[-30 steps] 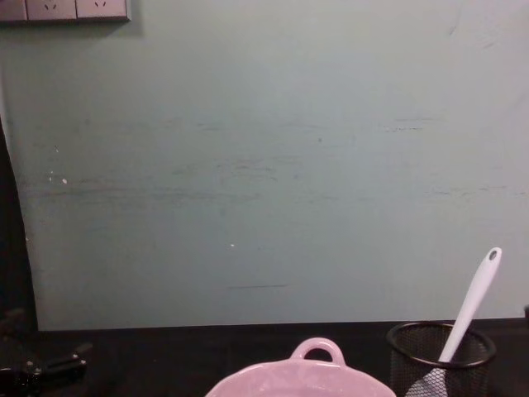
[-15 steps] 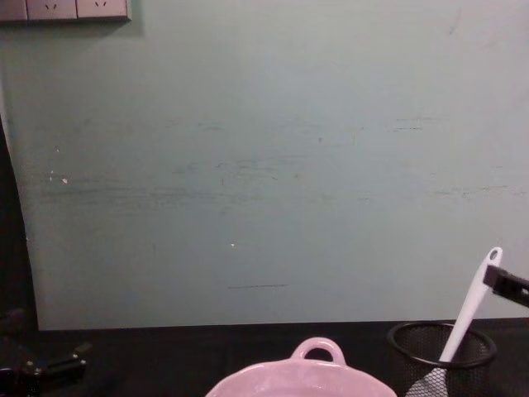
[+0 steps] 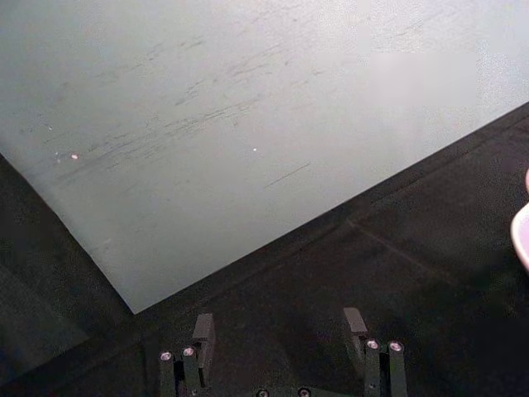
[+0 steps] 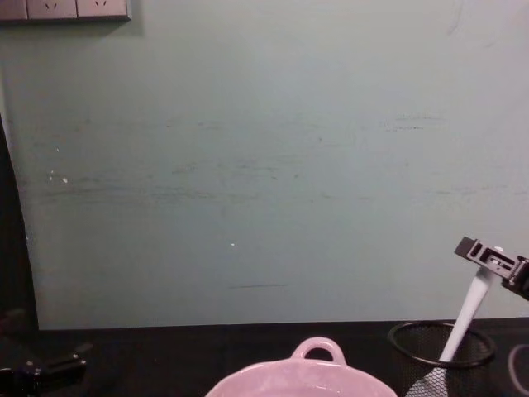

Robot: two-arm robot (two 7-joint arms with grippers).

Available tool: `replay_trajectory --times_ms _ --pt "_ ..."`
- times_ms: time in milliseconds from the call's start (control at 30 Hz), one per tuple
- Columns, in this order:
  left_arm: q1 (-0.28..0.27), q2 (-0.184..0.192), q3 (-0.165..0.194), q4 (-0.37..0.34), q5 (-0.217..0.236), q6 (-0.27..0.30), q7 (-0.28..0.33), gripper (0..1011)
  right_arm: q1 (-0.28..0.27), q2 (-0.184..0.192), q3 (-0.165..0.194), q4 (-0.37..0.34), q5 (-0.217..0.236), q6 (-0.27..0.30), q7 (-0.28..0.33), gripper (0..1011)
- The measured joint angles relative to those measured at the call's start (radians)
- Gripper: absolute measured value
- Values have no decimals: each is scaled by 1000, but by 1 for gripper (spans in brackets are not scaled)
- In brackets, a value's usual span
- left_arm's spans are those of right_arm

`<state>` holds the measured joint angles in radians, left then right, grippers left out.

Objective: Use the one hand to pick up the spoon and stir the clear water in the bowl.

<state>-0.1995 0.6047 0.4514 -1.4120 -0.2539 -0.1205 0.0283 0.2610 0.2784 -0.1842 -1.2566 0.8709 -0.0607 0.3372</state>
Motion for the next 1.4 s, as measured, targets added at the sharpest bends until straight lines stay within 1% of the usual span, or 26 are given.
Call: replay_trajectory --times_ms 100,233,467,633,733,767,800,833,867,933,1033,1200,1267,1333,1367,1400 --pt "0 0 0 0 0 0 0 1011 14 -11 3 13 25 27 8 1003" --pt "0 0 0 0 0 0 0 1011 24 -17 3 24 46 48 8 1003" --pt "0 0 0 0 0 0 0 1011 32 -20 -4 32 67 60 9 1002" --pt "0 0 0 0 0 0 0 1011 36 -21 -11 34 81 67 8 915" --pt "0 0 0 0 0 0 0 1011 35 -19 -14 27 85 68 7 837" --pt "0 0 0 0 0 0 0 1011 33 -18 -16 23 87 68 6 792" --pt "0 0 0 0 0 0 0 1011 33 -17 -16 22 88 68 5 776" --pt "0 0 0 0 0 0 0 1011 33 -15 -17 21 90 68 4 721" --pt "0 0 0 0 0 0 0 1011 33 -14 -18 20 91 68 3 721" --pt "0 0 0 0 0 0 0 1011 32 -13 -19 19 94 68 2 624" --pt "0 0 0 0 0 0 0 1011 31 -9 -20 16 98 67 -2 565" --pt "0 0 0 0 0 0 0 1011 32 -5 -23 16 103 66 -5 380" --pt "0 0 0 0 0 0 0 1011 33 -4 -24 16 104 65 -5 336" --pt "0 0 0 0 0 0 0 1011 33 -3 -25 18 106 64 -6 256" --pt "0 0 0 0 0 0 0 1011 33 -2 -25 18 106 64 -6 243" --pt "0 0 0 0 0 0 0 1012 33 0 -26 18 107 63 -6 198"
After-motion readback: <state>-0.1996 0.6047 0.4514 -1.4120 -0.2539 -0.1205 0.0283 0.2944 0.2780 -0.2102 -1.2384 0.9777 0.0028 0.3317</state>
